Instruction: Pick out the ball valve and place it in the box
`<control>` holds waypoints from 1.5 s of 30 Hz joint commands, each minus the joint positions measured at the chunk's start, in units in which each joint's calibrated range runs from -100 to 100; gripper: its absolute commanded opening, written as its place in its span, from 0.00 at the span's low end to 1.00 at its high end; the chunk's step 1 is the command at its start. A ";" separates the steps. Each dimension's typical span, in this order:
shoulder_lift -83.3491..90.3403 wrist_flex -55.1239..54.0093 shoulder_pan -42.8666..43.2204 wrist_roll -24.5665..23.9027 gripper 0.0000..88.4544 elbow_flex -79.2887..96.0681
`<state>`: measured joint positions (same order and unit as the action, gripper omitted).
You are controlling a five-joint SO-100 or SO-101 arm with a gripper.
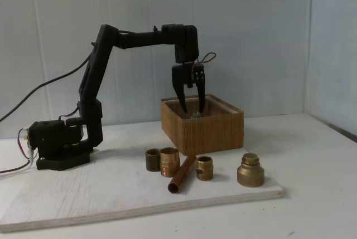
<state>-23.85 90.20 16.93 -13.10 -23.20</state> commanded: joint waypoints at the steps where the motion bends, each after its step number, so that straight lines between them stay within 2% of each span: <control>1: 1.93 3.69 0.41 0.11 0.15 -6.23; 5: 1.93 8.86 1.22 0.11 0.15 -14.62; 9: 2.61 9.29 0.78 0.26 0.15 -20.13; 19: 16.00 9.20 -0.11 0.83 0.15 -19.13; 29: 32.62 9.11 -4.83 2.69 0.15 -2.26; 37: 48.90 8.86 -4.46 3.16 0.15 12.82; 45: 70.01 -2.34 -4.46 3.99 0.15 39.35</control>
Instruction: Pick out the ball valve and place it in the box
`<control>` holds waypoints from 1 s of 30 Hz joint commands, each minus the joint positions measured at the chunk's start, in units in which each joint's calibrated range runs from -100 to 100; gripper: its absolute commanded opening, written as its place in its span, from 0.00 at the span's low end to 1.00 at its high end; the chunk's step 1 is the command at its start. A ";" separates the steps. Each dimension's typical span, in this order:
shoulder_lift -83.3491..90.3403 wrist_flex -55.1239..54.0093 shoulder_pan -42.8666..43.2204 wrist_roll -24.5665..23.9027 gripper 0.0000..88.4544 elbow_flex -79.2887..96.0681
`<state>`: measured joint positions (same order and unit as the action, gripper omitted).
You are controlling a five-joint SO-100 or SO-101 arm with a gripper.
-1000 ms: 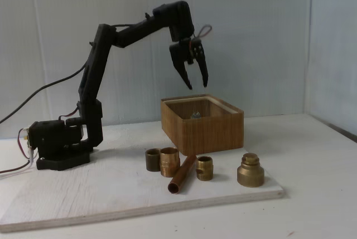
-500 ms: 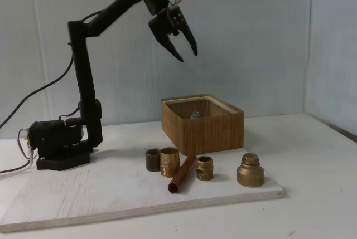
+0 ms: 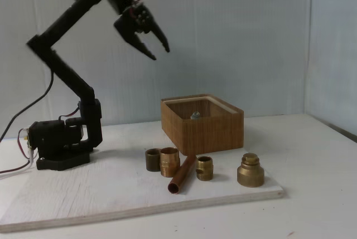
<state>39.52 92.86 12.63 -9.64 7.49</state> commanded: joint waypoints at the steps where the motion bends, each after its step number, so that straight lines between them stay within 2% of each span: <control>1: 9.19 -7.16 -0.16 0.89 0.15 12.82; 9: 26.06 -17.49 -0.24 2.34 0.15 36.46; 16: 36.57 -20.93 -0.60 2.44 0.15 50.09; 21: 42.68 -24.55 -0.90 4.25 0.15 60.20; 30: 53.95 -24.55 -0.90 5.60 0.15 72.74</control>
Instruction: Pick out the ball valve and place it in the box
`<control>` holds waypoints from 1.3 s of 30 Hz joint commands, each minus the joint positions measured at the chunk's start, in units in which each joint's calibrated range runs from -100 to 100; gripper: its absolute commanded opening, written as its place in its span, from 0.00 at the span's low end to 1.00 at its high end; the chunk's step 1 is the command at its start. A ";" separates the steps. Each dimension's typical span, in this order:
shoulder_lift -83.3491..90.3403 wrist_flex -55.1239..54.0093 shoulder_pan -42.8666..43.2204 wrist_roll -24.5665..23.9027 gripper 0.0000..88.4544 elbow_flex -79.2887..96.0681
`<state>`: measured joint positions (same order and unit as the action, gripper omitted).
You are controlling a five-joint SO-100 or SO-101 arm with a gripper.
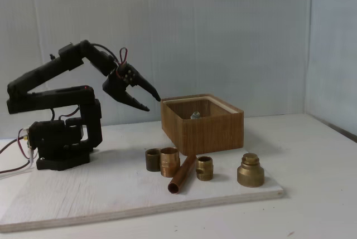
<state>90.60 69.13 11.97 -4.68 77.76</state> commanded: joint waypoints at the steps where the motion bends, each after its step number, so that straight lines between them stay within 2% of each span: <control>1: 4.06 -0.73 -0.23 0.90 0.15 3.83; 22: 8.22 -1.33 -7.02 2.19 0.15 21.25; 31: 8.22 -1.42 -7.02 2.19 0.15 21.70; 39: 8.13 -5.89 -9.31 2.19 0.15 21.79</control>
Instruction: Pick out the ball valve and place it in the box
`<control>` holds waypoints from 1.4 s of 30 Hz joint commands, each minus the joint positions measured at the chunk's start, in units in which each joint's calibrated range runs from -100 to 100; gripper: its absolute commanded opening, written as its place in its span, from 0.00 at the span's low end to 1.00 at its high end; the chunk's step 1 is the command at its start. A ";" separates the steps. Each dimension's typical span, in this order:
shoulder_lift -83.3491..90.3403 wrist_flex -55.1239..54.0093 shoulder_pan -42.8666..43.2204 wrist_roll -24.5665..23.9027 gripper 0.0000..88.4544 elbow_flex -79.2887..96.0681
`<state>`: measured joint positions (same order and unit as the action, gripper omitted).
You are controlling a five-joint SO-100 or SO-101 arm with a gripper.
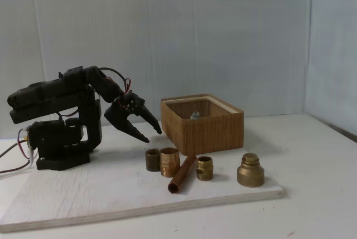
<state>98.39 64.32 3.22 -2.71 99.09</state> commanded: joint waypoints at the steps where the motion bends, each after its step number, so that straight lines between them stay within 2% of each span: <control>1: 0.25 -1.08 -0.57 0.23 0.15 0.46; 13: 0.25 4.26 -0.57 0.18 0.16 0.46; 42: 0.25 4.60 -0.49 0.18 0.15 0.46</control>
<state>98.39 68.53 3.00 -2.71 99.09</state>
